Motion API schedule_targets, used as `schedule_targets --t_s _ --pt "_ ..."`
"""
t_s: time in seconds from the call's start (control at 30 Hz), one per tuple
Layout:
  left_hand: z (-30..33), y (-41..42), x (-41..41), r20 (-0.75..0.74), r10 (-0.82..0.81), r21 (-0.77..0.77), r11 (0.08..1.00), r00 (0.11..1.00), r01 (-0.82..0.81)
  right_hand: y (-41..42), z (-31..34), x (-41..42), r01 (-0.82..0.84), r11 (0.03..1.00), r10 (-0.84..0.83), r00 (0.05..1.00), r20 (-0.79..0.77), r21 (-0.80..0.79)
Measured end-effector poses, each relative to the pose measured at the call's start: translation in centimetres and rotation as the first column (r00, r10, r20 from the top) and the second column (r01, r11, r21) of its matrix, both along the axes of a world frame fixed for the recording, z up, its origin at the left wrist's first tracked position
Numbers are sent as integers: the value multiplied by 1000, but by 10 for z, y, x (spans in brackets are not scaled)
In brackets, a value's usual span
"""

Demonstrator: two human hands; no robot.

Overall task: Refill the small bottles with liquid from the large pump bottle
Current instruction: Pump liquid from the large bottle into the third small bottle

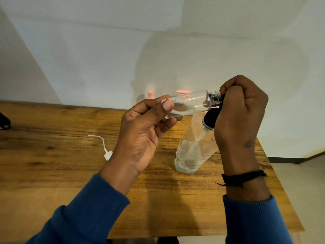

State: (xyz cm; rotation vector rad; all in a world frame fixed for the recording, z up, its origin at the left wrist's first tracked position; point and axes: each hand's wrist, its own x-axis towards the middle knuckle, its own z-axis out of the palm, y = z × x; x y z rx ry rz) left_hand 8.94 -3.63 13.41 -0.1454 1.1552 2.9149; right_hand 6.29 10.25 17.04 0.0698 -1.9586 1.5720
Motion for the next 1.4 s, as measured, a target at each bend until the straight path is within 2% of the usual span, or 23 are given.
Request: schedule_targets --t_s 0.17,0.33,0.47,0.7,0.87,1.07,1.23,1.4 --pt "-1 -1 0 6 6 -6 1000 1000 -6 -3 -2 1 -15 1000 16 1000 18 -22" --pt "0 0 0 4 -5 2 1000 1000 5 1 2 1 -17 1000 16 1000 26 23" --pt "-1 0 0 9 5 -12 1000 1000 -4 -2 1 1 -45 998 47 998 44 -43" --pt "0 0 0 9 -5 2 1000 1000 5 1 4 1 -26 1000 26 999 41 -4" --pt "-2 -1 0 7 0 -11 1000 1000 0 -3 1 1 -49 998 52 997 64 -49" --pt "0 -1 0 3 -12 3 1000 1000 11 1 5 1 -56 998 54 996 67 22" --pt "-2 -1 0 -2 -9 -5 1000 1000 9 -2 1 2 -55 997 57 997 57 -47" --pt "-1 -1 0 -1 -8 -1 1000 1000 8 2 1 -1 -28 999 26 998 55 24"
